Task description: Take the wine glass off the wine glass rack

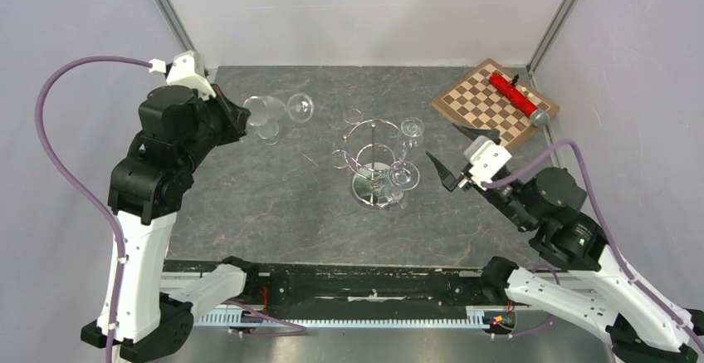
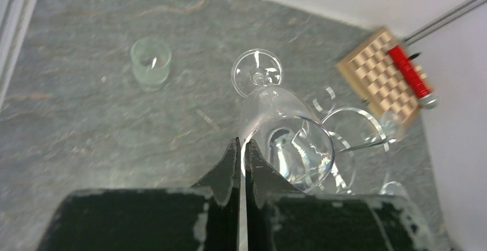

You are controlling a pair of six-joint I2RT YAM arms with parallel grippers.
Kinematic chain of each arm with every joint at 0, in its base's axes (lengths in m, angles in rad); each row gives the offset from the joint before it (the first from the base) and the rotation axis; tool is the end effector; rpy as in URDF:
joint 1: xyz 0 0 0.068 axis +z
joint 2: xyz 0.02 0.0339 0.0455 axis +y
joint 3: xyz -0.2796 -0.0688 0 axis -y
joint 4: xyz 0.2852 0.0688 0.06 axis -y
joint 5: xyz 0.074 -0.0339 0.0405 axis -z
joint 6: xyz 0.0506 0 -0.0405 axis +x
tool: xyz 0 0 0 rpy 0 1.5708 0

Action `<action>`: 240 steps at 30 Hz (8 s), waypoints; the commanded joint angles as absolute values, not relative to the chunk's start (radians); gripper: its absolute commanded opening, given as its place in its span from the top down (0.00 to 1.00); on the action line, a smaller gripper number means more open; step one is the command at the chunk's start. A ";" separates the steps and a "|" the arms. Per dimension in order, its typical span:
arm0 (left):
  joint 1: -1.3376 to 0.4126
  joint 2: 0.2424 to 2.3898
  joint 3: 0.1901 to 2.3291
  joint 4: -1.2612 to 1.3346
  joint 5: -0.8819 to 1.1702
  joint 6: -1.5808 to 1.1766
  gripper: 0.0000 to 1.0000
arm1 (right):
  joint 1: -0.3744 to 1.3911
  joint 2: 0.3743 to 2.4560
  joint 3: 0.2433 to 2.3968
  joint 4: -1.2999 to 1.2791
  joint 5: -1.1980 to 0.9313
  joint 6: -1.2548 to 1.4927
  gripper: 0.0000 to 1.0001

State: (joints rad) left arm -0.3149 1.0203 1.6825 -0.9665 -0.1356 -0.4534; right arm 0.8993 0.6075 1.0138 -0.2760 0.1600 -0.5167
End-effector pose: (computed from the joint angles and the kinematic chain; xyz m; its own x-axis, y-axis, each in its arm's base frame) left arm 0.1735 -0.0493 0.5373 -0.3368 -0.3467 -0.8754 0.0408 0.9235 -0.3815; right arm 0.1006 0.1137 0.4570 0.4035 -0.2761 -0.8723 -0.5466 0.6918 -0.4718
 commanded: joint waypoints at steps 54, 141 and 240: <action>0.087 1.475 1.525 -0.981 -0.087 -0.250 0.98 | 0.900 0.570 0.718 -0.350 -0.024 -0.002 0.27; -0.595 0.988 1.384 -0.908 0.223 -0.118 0.28 | 0.893 0.620 0.670 -0.332 0.334 1.174 0.53; -0.771 1.013 1.372 -0.934 0.012 -0.135 0.20 | 0.893 0.577 0.645 -0.060 0.167 1.051 1.00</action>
State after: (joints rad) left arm -0.7681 1.0080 1.3415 -0.9413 -0.0265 -0.1375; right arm 0.8936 0.6273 0.6460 -0.1734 0.1936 1.0908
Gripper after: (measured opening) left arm 0.788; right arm 0.109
